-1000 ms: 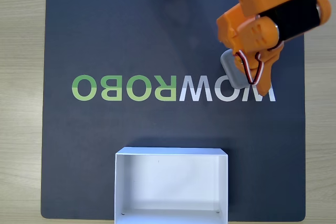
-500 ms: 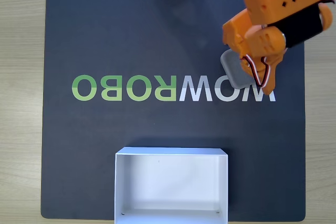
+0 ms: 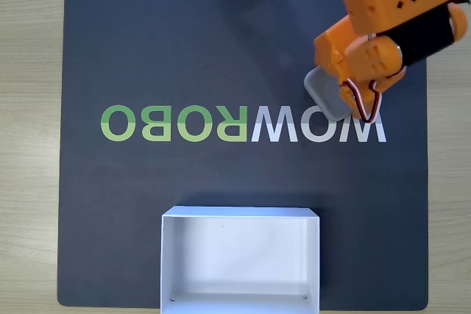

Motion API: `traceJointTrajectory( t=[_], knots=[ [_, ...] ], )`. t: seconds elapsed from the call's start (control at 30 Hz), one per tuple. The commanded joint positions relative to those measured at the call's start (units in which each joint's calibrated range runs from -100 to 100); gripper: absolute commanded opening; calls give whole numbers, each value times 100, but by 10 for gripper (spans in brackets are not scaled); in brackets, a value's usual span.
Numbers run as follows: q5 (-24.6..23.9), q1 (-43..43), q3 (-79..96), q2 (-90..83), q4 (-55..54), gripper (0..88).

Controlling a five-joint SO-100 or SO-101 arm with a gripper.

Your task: Grab the usb to bin

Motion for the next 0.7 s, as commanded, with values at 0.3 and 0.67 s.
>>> traceJointTrajectory(
  t=[0.3,0.67],
  knots=[
    [-11,147,-754,-703,155,130],
    [-6,1595,-2931,-2246,146,133]
  ],
)
